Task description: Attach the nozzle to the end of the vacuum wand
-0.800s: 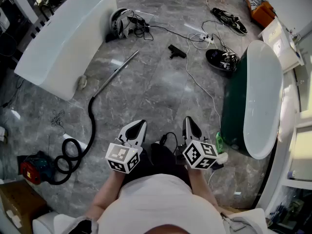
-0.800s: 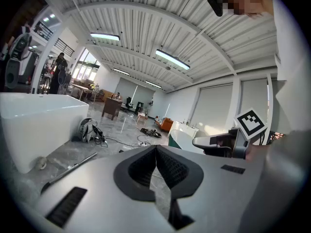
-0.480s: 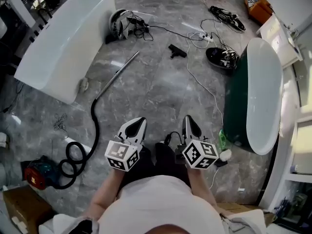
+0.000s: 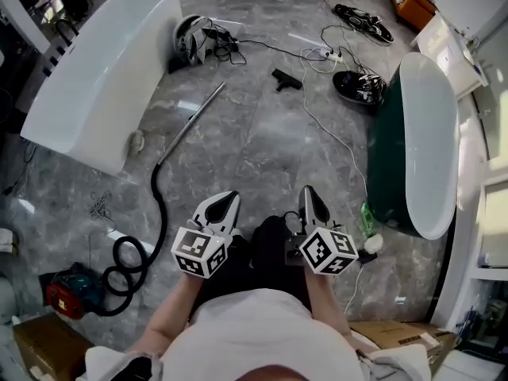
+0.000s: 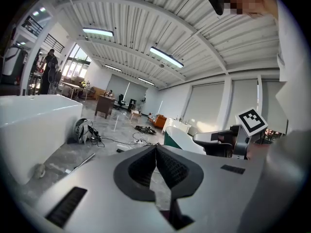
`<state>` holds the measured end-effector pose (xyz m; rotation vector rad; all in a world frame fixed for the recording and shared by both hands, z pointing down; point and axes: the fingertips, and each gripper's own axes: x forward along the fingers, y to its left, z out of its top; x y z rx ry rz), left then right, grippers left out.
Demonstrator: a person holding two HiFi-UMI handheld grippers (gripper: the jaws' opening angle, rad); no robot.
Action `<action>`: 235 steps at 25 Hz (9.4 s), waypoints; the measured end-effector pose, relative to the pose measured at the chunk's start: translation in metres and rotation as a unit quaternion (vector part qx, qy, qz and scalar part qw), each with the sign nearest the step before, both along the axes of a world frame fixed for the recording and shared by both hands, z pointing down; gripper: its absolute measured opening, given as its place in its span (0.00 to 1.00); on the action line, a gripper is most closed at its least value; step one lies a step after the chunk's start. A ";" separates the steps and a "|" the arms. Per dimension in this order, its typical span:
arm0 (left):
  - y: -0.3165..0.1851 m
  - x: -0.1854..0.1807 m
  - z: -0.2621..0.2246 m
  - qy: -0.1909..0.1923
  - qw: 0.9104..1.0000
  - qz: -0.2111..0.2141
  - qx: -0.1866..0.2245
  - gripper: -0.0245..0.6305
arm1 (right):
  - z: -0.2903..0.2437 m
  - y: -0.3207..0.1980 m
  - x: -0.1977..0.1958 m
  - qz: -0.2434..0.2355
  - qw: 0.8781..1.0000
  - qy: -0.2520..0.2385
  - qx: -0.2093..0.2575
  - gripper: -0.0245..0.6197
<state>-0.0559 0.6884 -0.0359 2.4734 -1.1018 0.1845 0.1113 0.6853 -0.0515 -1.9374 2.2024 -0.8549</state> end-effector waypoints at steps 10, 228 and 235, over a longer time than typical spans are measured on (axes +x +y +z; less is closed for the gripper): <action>0.004 -0.007 0.007 0.008 1.000 -0.009 -0.011 0.05 | 0.005 -0.001 -0.006 -0.005 1.000 -0.003 -0.005 0.06; -0.853 0.033 0.749 0.087 0.996 0.003 0.017 0.05 | 0.740 -0.896 0.074 -0.448 0.844 0.293 0.025 0.08; -0.850 0.030 0.756 0.083 0.996 0.006 0.010 0.05 | 0.811 -0.877 0.149 -0.620 0.553 0.549 -0.089 0.49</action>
